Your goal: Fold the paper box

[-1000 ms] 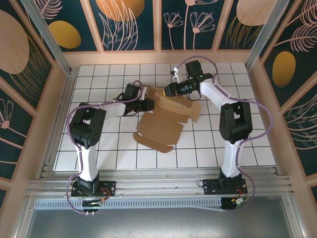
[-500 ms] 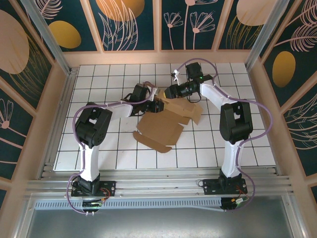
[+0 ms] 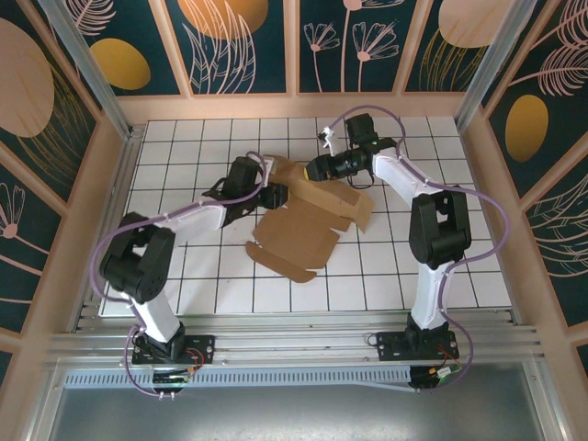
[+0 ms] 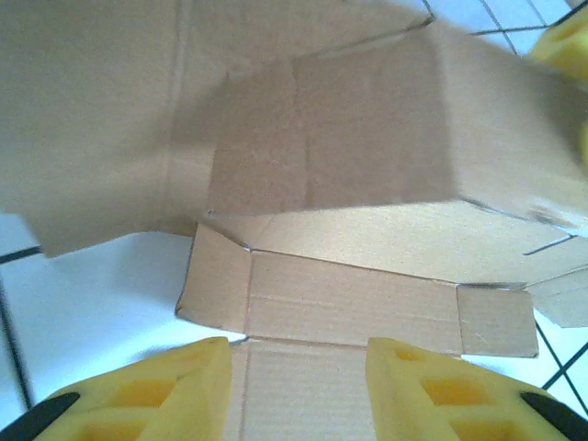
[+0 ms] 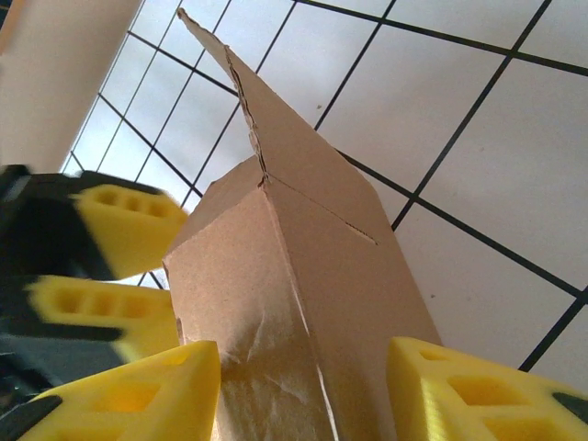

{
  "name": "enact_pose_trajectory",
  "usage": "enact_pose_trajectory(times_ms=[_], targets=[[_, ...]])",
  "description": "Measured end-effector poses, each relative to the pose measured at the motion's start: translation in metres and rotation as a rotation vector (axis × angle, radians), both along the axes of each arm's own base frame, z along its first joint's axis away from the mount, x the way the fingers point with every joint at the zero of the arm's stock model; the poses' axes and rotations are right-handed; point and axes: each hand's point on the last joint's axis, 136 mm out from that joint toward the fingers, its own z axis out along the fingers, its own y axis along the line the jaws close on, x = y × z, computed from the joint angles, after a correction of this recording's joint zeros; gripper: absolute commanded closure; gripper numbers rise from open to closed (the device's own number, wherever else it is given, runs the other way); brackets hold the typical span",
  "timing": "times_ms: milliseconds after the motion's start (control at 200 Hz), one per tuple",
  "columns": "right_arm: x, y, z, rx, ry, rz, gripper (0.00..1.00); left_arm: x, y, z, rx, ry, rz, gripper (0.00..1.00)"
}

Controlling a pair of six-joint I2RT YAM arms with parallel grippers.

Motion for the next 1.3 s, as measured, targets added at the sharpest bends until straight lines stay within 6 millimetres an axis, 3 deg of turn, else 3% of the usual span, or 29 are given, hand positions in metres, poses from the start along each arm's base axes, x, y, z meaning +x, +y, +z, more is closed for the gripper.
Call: enact_pose_trajectory(times_ms=[100,185,325,425,526,706,901,1056,1156,1261,1301], targets=[[0.000,0.000,0.000,-0.001,0.000,0.000,0.49,-0.007,0.016,0.030,0.030,-0.088,0.029,0.56],[0.000,0.000,0.000,-0.001,0.000,0.000,0.49,-0.004,0.031,0.057,0.070,-0.171,0.047,0.49],[0.000,0.000,0.000,-0.001,0.000,0.000,0.49,0.027,0.063,0.077,0.193,-0.261,0.067,0.34],[0.000,0.000,0.000,0.000,0.000,0.000,0.49,0.055,0.082,0.070,0.269,-0.265,0.030,0.27],[0.000,0.000,0.000,0.000,0.000,0.000,0.49,0.074,0.087,0.053,0.321,-0.251,-0.063,0.20],[-0.001,0.000,-0.001,-0.002,0.003,0.001,0.49,0.085,0.060,0.012,0.401,-0.239,-0.330,0.14],[-0.004,-0.002,-0.002,-0.011,0.021,0.005,0.49,0.103,0.049,-0.020,0.466,-0.241,-0.455,0.13],[-0.005,-0.002,0.001,-0.016,0.024,0.010,0.49,0.111,0.041,-0.032,0.464,-0.240,-0.509,0.18],[-0.006,-0.002,0.003,-0.020,0.017,0.017,0.49,0.104,0.031,-0.034,0.404,-0.224,-0.565,0.24],[-0.006,-0.003,0.001,-0.023,0.020,0.021,0.49,0.094,0.020,-0.035,0.327,-0.192,-0.628,0.35],[-0.006,-0.003,0.000,-0.024,0.024,0.020,0.49,0.092,0.016,-0.037,0.303,-0.178,-0.644,0.44]])
